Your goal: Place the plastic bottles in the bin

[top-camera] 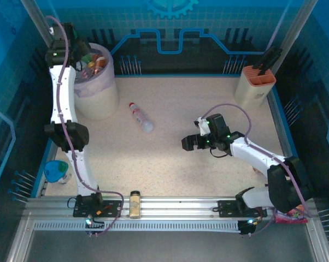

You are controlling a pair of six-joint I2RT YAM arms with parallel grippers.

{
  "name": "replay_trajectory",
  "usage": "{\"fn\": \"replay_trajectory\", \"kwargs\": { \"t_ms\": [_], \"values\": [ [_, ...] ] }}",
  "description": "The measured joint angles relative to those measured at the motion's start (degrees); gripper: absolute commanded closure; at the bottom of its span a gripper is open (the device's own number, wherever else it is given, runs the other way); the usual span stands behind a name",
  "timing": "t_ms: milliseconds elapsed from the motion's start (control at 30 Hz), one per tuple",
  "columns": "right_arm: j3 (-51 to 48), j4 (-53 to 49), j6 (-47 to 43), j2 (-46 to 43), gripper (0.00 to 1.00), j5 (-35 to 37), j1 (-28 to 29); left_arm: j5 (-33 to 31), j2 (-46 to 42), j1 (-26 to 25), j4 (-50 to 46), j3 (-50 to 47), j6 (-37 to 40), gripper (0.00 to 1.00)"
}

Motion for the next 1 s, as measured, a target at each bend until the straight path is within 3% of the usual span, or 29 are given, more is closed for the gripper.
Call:
{"fn": "replay_trajectory", "kwargs": {
  "t_ms": [100,233,700,867,1000],
  "values": [
    [-0.15,0.39,0.26,-0.07,0.00,-0.02,0.00,0.02,0.85,0.00,-1.07,0.00,1.79,0.34],
    [-0.15,0.94,0.68,-0.07,0.00,-0.04,0.00,0.04,1.40,0.00,-1.68,0.00,3.41,0.23],
    [-1.44,1.55,1.22,-0.92,0.00,-0.02,0.00,0.02,0.48,-1.46,-1.81,-0.44,4.92,0.19],
    [-0.81,1.01,0.72,-0.92,0.00,-0.02,-0.02,-1.84,-4.15,-5.27,-3.58,-2.14,6.82,0.18],
    [0.85,0.26,-0.26,-0.90,0.00,0.00,-0.04,-6.54,-12.46,-10.14,-4.17,-9.05,7.58,0.17]
  ]
}}
